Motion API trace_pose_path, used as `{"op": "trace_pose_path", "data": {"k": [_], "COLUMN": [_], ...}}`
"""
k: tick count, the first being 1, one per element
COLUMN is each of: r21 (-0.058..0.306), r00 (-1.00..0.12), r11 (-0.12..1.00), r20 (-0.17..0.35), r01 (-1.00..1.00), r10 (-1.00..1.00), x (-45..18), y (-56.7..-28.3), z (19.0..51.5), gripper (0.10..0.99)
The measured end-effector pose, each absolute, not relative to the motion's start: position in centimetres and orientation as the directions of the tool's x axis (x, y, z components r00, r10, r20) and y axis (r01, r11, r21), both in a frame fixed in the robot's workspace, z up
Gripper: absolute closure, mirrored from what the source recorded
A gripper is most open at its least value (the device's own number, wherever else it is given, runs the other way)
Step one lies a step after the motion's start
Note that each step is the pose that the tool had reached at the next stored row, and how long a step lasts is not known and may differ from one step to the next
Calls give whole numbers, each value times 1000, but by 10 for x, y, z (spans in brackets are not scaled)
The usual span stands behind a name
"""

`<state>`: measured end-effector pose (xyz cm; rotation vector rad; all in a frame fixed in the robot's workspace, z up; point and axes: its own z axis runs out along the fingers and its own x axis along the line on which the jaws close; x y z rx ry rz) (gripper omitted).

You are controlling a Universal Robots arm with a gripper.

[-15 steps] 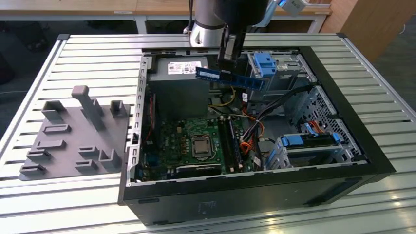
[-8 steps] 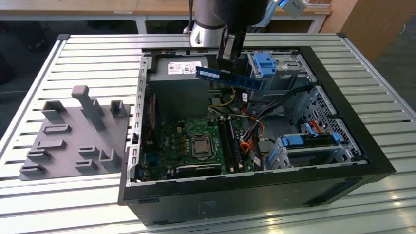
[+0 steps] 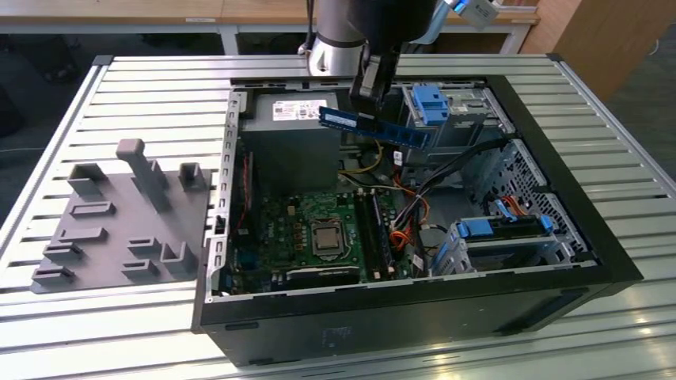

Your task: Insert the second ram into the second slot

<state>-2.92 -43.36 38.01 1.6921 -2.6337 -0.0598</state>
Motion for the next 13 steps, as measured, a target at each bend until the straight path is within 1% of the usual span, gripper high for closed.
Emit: {"op": "trace_pose_path", "data": {"k": [13], "r21": [38], "r00": [-477], "r11": [476], "r20": [-12], "r01": [-879], "r10": [-879], "x": [-29], "y": [-434], "z": [380], "gripper": [949]}}
